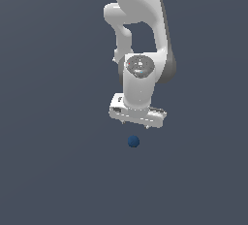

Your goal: Pick up the object and move it to a goal position.

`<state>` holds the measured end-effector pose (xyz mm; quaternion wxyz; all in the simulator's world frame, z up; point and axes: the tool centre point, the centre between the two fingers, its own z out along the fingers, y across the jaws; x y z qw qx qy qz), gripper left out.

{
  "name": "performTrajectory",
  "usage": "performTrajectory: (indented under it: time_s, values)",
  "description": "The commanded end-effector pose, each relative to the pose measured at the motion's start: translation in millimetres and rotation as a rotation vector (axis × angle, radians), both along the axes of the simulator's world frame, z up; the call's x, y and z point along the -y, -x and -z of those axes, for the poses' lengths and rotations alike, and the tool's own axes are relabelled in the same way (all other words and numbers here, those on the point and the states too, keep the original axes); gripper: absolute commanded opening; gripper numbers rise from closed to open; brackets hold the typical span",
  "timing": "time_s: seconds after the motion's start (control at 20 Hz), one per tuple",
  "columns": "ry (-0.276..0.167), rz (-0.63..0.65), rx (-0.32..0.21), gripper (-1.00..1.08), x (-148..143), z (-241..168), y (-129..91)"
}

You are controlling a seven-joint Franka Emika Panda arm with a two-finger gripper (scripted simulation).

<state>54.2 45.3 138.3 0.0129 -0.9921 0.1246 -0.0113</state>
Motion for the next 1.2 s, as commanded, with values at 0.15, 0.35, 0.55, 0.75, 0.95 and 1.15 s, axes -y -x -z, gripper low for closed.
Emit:
performTrajectory:
  time_s: [0.15, 0.35, 0.55, 0.75, 0.95, 1.15]
  values:
    - [0.007, 0.13, -0.015, 1.0, 1, 27, -17]
    - [0.012, 0.196, -0.022, 1.0, 1, 42, -24]
    - [0.017, 0.24, -0.026, 1.0, 1, 52, -29]
    - [0.019, 0.262, -0.028, 1.0, 1, 57, -31]
    - [0.019, 0.26, -0.029, 1.0, 1, 57, -31]
    - [0.019, 0.261, -0.029, 1.0, 1, 67, -31]
